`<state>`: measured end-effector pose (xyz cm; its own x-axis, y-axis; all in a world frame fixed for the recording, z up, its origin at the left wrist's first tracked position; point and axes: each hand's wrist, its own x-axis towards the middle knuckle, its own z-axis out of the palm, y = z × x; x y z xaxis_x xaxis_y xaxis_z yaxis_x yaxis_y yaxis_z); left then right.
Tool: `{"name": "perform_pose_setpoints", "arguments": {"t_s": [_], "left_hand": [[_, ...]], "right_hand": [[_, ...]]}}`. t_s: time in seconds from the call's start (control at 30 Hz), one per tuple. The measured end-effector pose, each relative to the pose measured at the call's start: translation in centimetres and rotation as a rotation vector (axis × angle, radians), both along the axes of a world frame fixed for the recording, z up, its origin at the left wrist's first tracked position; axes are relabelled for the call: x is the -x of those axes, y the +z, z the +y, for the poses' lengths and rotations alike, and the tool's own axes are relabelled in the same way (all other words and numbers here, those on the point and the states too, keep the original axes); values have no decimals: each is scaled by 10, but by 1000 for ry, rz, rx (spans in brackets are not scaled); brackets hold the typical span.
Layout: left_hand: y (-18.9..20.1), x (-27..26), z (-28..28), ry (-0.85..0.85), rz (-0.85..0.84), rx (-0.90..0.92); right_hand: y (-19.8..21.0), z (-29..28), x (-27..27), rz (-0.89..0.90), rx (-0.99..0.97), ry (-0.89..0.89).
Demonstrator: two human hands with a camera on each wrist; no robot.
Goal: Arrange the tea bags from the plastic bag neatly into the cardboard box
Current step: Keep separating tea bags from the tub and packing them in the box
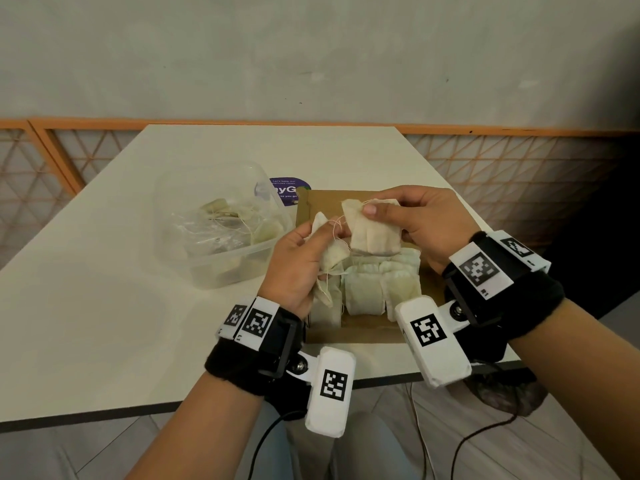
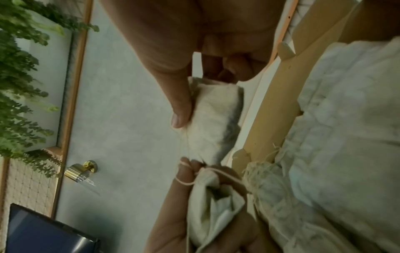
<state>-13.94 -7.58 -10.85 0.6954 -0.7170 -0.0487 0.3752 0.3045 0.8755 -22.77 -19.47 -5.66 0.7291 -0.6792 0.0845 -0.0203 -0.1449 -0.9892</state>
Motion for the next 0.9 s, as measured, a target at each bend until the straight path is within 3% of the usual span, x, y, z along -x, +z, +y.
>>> {"name": "perform_pose_setpoints", "arguments": {"t_s": [0.2, 0.4, 0.6, 0.73, 0.9], "left_hand": [[10, 5, -1, -92, 46, -48], [12, -4, -4, -30, 126, -37], [13, -10, -4, 77, -121, -153], [18, -5, -2, -44, -320, -218], [22, 0, 1, -155, -342, -208]], "right_hand": [[-1, -1, 3, 60, 55, 72], [-2, -10, 8, 73, 79, 35], [6, -7, 17, 33, 48, 173], [18, -3, 17, 73, 58, 272], [14, -4, 10, 158, 86, 235]]}}
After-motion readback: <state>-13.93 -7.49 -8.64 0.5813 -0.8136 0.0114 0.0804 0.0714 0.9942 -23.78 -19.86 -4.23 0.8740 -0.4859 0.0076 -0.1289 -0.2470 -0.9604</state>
